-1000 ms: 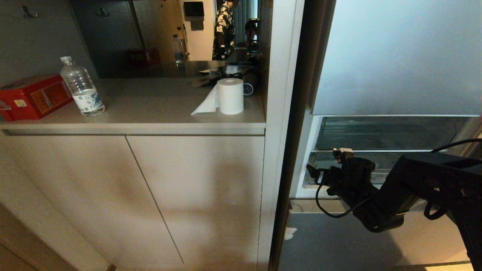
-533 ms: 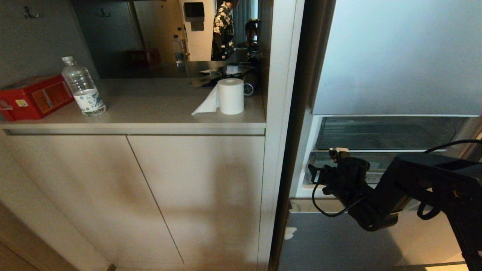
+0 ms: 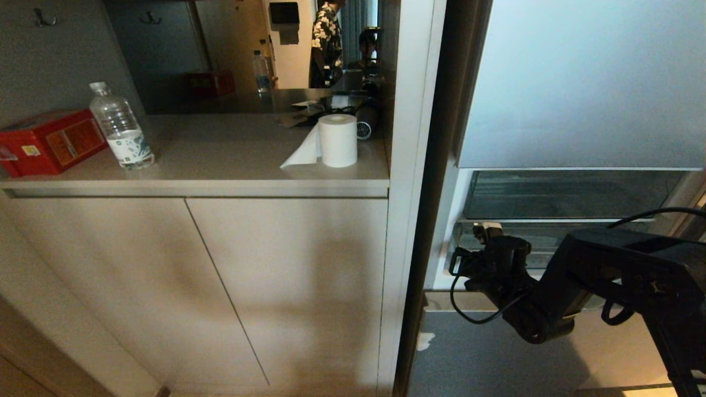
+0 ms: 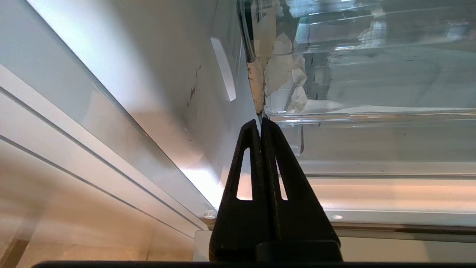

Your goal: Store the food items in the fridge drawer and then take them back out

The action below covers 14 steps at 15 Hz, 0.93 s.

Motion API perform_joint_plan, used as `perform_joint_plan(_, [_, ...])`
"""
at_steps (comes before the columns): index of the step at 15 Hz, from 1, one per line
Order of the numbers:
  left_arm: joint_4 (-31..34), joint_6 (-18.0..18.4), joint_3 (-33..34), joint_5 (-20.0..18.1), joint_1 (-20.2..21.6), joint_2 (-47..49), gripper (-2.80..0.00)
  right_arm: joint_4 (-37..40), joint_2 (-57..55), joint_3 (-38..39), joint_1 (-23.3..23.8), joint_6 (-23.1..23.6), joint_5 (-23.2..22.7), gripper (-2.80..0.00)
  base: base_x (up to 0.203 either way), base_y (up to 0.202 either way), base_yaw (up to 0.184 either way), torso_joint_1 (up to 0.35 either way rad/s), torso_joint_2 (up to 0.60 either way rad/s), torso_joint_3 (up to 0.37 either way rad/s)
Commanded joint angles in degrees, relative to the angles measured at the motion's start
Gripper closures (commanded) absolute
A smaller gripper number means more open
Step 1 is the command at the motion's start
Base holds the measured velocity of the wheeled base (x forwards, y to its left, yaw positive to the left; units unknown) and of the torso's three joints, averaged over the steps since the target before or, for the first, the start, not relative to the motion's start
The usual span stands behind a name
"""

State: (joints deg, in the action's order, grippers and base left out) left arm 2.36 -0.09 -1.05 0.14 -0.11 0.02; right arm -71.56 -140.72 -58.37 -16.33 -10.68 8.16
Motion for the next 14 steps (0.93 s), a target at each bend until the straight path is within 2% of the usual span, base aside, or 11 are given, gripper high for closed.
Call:
perform_joint_plan(1, [0.0, 0.0, 0.0, 0.0, 0.0, -0.1, 0.00, -0.7, 0.1, 0.0, -0.3, -0.1, 0.2, 0.00, 0.000, 0.000, 0.000, 0.000, 0.00, 0.000])
perform_joint_plan(6, [0.0, 0.0, 0.0, 0.0, 0.0, -0.1, 0.00, -0.7, 3.4, 4.8, -0.4, -0.6, 0.4, 0.00, 0.000, 0.000, 0.000, 0.000, 0.00, 0.000])
perform_joint_plan(11, [0.0, 0.0, 0.0, 0.0, 0.0, -0.1, 0.00, -0.9, 12.4, 16.8, -0.6, -2.5, 0.3, 0.00, 0.000, 0.000, 0.000, 0.000, 0.00, 0.000])
perform_joint_plan(14, [0.0, 0.0, 0.0, 0.0, 0.0, -0.1, 0.00, -0.8, 14.0, 18.6, 0.1, -3.7, 0.2, 0.00, 0.000, 0.000, 0.000, 0.000, 0.00, 0.000])
